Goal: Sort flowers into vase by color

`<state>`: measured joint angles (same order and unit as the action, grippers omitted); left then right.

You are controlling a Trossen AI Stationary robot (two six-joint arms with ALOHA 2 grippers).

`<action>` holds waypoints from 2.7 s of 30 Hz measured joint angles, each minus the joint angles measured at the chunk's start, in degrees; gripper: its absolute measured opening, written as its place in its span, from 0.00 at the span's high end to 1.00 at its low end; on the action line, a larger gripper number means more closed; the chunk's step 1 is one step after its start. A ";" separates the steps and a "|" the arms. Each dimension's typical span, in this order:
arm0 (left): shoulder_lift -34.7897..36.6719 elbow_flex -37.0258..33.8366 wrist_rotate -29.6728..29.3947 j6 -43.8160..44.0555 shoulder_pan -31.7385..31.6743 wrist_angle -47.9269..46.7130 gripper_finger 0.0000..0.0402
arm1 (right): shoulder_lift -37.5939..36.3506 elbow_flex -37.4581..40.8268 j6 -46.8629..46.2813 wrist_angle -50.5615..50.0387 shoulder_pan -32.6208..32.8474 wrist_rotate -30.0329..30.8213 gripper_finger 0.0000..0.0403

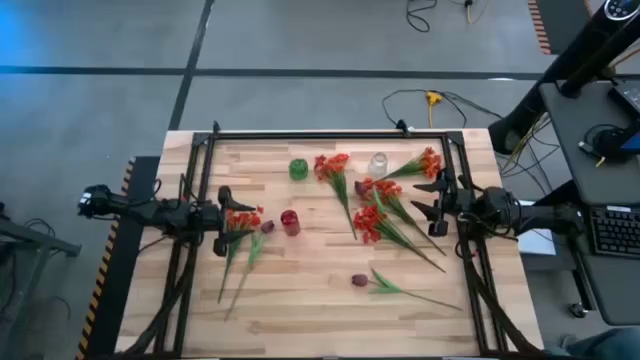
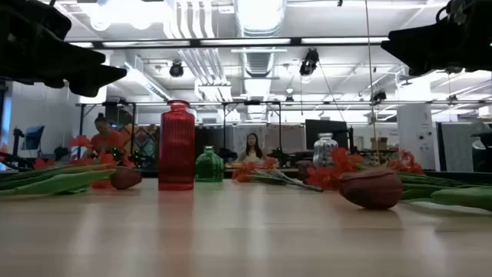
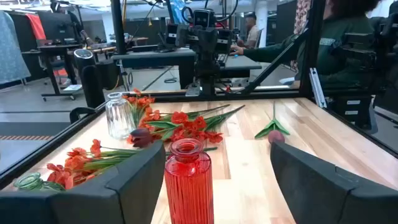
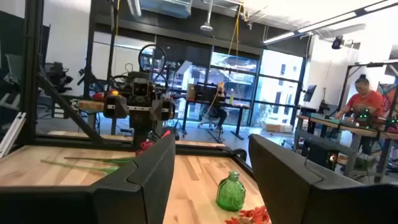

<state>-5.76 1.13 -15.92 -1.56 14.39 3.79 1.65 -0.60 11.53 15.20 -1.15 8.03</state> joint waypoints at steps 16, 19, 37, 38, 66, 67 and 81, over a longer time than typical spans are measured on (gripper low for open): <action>-0.02 0.00 0.02 -0.02 0.02 0.00 0.32 | 0.00 0.01 0.01 -0.01 -0.01 -0.01 0.51; -0.02 0.00 0.02 0.00 0.00 0.00 0.32 | 0.00 0.01 0.00 -0.01 -0.01 -0.01 0.51; -0.02 0.00 0.00 0.00 0.02 -0.02 0.32 | -0.01 0.02 0.00 0.00 -0.01 -0.01 0.51; -0.02 0.00 0.00 -0.02 0.00 0.00 0.32 | 0.00 0.00 0.01 0.00 -0.02 -0.02 0.51; 0.00 0.00 0.00 -0.02 0.02 -0.02 0.32 | -0.01 0.00 0.00 0.00 -0.01 -0.01 0.51; 0.00 0.00 0.02 0.00 0.00 -0.02 0.32 | -0.02 0.00 0.02 0.00 0.00 -0.02 0.51; -0.12 0.00 -0.04 -3.40 0.02 1.23 0.32 | 0.00 0.01 0.00 0.00 -0.02 0.00 0.51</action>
<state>-5.88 1.13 -15.96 -4.96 14.41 5.02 1.65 -0.59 11.53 15.20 -1.17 8.03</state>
